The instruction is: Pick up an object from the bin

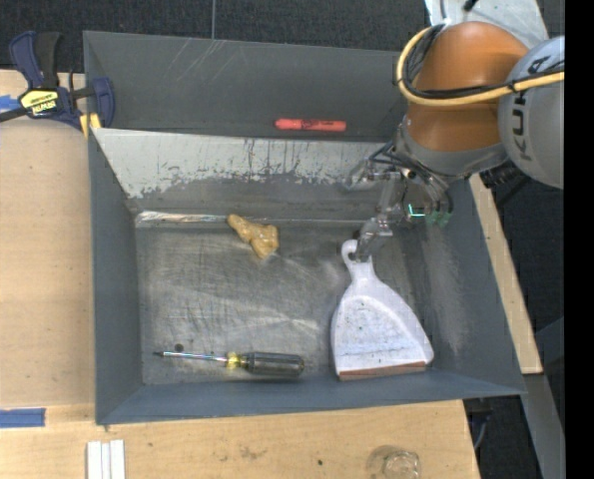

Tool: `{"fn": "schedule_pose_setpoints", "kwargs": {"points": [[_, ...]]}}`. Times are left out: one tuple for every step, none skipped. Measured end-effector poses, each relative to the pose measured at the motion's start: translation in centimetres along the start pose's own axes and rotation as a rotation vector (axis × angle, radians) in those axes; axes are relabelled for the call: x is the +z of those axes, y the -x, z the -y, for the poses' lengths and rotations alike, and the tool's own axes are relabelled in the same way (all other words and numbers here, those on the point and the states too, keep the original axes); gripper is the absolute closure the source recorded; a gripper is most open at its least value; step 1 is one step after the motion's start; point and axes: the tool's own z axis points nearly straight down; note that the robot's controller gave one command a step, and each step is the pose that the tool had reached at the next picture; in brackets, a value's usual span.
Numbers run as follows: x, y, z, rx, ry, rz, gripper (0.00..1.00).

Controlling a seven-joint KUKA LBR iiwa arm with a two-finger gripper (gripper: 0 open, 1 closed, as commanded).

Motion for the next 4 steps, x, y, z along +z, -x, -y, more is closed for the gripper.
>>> {"fn": "schedule_pose_setpoints", "kwargs": {"points": [[-0.5, 0.2, 0.0, -0.001, -0.001, 0.009, 0.00], [5.8, 0.3, -3.7, 0.026, 0.000, 0.014, 0.00], [4.3, 0.5, -12.3, 0.056, 0.001, 0.006, 0.00], [5.9, -0.2, -8.6, 0.151, 0.003, 0.009, 0.00]]}}
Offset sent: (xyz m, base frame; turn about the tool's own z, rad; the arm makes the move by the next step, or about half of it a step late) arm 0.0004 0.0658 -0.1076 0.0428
